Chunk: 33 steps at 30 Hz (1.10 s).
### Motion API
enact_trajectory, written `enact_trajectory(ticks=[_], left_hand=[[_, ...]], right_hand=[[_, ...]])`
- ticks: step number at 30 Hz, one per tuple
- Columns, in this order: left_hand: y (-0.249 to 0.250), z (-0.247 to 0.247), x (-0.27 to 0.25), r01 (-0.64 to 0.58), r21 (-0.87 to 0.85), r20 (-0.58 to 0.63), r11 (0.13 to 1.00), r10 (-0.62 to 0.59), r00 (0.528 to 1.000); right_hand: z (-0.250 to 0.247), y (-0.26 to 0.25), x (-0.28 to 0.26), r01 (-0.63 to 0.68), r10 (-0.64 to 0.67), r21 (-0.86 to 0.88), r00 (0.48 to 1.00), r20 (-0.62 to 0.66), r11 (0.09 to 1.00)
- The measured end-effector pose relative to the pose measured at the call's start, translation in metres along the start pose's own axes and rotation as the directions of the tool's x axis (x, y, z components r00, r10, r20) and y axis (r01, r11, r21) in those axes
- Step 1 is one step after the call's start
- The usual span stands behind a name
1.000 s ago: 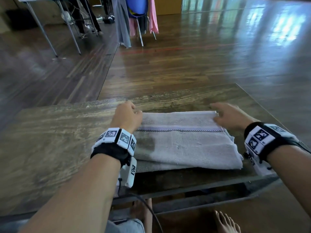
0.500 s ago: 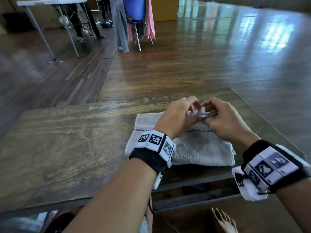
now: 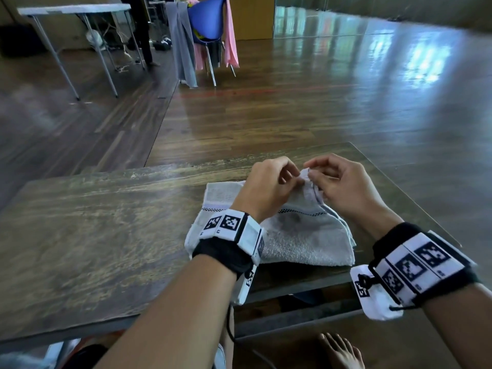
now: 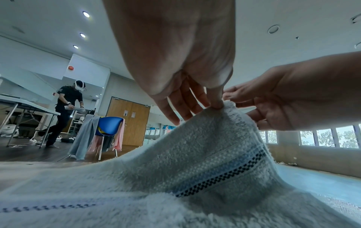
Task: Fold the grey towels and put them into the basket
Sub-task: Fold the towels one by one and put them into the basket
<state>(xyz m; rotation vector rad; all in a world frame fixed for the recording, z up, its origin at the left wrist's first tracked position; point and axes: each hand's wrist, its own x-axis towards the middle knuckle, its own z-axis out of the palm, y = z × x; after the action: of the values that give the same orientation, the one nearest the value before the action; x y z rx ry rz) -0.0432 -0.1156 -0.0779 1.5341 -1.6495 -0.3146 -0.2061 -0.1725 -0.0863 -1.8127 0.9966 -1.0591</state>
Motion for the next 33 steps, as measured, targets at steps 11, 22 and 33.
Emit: enact_trajectory(ticks=[11,22,33], left_hand=[[0.0,-0.001,0.003,0.097,-0.039,0.148,0.995,-0.09,0.985],[-0.003,0.002,0.005,0.043,-0.076,-0.118,0.996,-0.052,0.992],[-0.007,0.008,0.005,0.046,-0.068,-0.106,0.997,-0.053,0.993]], right_hand=[[-0.012,0.009,0.013,-0.191,0.196,0.05,0.97,-0.142,0.98],[-0.003,0.0,0.011,-0.143,0.145,0.114,0.989,-0.007,0.983],[-0.003,-0.003,0.01,-0.147,0.145,0.1,0.989,0.031,0.984]])
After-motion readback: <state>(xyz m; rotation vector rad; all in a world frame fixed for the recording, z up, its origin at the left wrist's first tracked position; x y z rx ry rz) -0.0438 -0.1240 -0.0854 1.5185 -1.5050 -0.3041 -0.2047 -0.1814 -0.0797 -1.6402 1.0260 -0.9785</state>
